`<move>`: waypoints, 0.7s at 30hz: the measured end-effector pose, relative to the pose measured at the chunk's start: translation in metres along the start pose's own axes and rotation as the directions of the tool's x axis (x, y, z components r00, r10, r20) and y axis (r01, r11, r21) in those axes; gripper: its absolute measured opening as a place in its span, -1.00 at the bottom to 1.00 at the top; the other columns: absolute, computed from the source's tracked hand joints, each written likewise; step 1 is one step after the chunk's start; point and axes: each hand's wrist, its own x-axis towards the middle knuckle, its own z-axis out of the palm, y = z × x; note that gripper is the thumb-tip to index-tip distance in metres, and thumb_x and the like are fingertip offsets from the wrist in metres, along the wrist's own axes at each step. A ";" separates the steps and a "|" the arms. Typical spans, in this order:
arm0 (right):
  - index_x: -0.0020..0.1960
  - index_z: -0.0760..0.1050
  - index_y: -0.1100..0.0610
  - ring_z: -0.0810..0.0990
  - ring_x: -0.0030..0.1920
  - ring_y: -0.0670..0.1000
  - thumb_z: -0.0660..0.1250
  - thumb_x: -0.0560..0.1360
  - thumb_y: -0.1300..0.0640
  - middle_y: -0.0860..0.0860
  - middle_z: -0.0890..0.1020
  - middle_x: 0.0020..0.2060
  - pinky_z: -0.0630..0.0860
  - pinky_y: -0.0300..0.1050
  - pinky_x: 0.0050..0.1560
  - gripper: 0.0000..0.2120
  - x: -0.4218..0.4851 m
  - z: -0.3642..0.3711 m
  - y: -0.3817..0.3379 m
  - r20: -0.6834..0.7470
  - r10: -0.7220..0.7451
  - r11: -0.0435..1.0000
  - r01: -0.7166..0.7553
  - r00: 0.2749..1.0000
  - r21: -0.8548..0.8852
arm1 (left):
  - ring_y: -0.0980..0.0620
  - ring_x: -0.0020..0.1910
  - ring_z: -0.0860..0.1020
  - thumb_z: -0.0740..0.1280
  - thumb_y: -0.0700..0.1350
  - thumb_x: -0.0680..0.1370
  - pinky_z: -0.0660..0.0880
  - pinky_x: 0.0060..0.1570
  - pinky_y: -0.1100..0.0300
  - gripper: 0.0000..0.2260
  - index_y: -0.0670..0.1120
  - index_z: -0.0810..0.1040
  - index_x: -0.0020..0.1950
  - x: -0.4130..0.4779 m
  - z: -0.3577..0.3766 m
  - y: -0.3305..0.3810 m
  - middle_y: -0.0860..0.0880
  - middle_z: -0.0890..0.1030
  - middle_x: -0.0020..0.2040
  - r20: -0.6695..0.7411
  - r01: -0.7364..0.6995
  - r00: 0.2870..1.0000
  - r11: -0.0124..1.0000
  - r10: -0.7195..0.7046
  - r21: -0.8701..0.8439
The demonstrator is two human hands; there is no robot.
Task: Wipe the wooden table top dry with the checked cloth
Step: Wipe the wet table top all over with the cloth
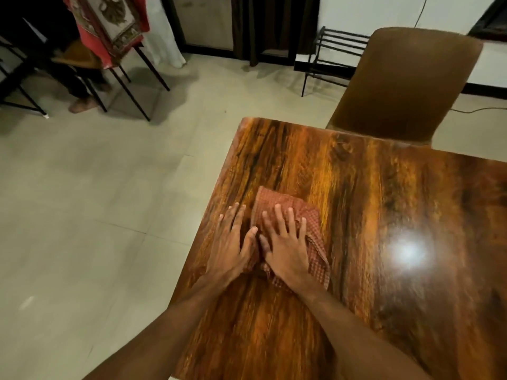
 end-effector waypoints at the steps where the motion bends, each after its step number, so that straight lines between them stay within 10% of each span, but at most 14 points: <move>1: 0.70 -0.02 -0.08 -0.04 0.69 0.22 -0.08 0.70 -0.28 0.07 -0.03 0.70 0.00 0.42 0.59 -0.37 0.007 0.001 0.002 0.009 -0.104 0.994 0.105 0.994 -0.010 | 0.12 0.62 -0.03 0.06 0.15 0.70 -0.17 0.61 0.11 -0.45 0.02 0.06 0.65 0.004 0.001 -0.002 0.02 0.08 0.66 -0.011 0.005 1.000 1.000 -0.005 0.027; 6: 0.70 -0.10 -0.11 -0.18 0.69 0.20 -0.12 0.69 -0.32 0.05 -0.15 0.69 -0.19 0.37 0.62 -0.35 0.076 -0.018 0.002 0.031 -0.026 0.999 0.025 0.999 0.022 | 0.17 0.62 -0.06 0.02 0.23 0.69 -0.18 0.58 0.14 -0.45 0.11 0.01 0.65 0.030 -0.008 -0.020 0.07 0.05 0.66 -0.061 0.083 0.995 0.996 -0.080 0.035; 11: 0.66 -0.08 -0.05 -0.12 0.69 0.18 -0.07 0.66 -0.27 0.05 -0.11 0.70 -0.10 0.35 0.63 -0.36 0.075 0.001 -0.052 0.089 -0.478 0.877 0.480 0.874 0.002 | 0.09 0.64 0.01 0.01 0.18 0.69 -0.09 0.61 0.06 -0.44 0.00 0.08 0.65 0.052 -0.025 -0.049 0.00 0.11 0.66 -0.104 0.124 0.987 0.992 -0.125 -0.013; 21: 0.70 -0.04 -0.04 -0.13 0.69 0.09 -0.22 0.72 -0.20 0.01 -0.06 0.69 -0.07 0.32 0.65 -0.41 0.210 -0.018 -0.063 0.072 -0.281 0.959 0.282 0.957 -0.002 | 0.12 0.64 -0.02 -0.04 0.25 0.65 -0.09 0.62 0.01 -0.40 0.03 0.07 0.65 0.127 -0.042 -0.094 0.03 0.07 0.66 -0.082 0.101 0.990 0.985 -0.114 -0.139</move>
